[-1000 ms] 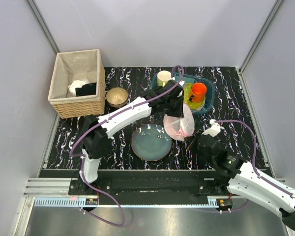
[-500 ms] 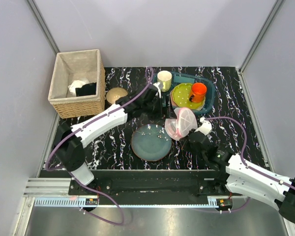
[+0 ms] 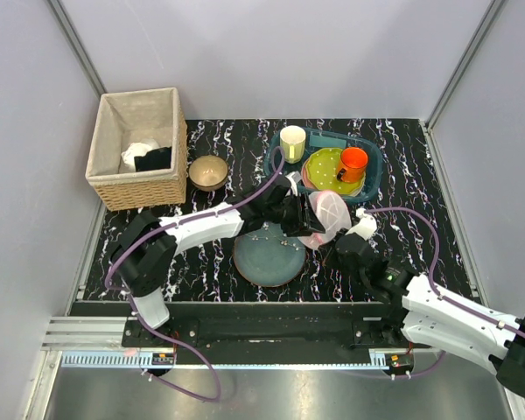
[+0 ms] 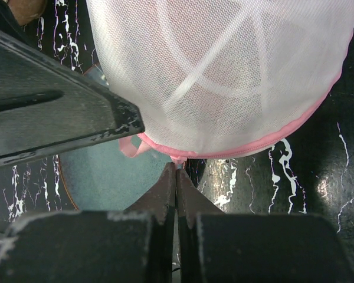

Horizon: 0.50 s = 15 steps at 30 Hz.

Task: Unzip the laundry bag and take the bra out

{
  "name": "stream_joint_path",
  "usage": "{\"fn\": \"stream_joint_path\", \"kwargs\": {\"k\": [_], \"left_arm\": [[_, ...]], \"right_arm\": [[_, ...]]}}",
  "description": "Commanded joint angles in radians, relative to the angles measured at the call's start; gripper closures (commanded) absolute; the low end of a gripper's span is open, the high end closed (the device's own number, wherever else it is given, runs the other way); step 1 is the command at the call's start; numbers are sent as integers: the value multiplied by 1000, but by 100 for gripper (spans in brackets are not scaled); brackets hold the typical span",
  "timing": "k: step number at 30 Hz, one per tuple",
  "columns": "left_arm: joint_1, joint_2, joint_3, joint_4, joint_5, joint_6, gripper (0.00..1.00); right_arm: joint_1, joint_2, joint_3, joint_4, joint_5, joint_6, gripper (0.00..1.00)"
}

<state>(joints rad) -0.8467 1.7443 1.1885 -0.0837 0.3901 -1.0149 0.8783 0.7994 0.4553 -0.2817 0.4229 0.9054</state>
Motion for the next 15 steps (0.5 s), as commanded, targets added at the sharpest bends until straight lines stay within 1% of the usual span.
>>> {"fn": "stream_joint_path", "kwargs": {"k": [1, 2, 3, 6, 8, 13, 15], "left_arm": [[-2, 26, 39, 110, 23, -17, 62], [-2, 29, 46, 110, 30, -16, 73], [-2, 34, 52, 105, 42, -11, 99], [8, 23, 92, 7, 38, 36, 100], [34, -6, 118, -80, 32, 74, 100], [110, -68, 163, -221, 23, 142, 100], [127, -75, 206, -289, 4, 189, 100]], "right_arm": [[4, -19, 14, 10, -3, 9, 100], [4, -26, 7, 7, 2, 13, 100], [2, -32, 3, 0, 7, 23, 100], [2, -49, -6, -33, 33, 23, 100], [2, -54, -3, -59, 57, 20, 100], [-7, -66, -10, -115, 77, 33, 100], [-13, -80, -23, -134, 93, 50, 100]]}}
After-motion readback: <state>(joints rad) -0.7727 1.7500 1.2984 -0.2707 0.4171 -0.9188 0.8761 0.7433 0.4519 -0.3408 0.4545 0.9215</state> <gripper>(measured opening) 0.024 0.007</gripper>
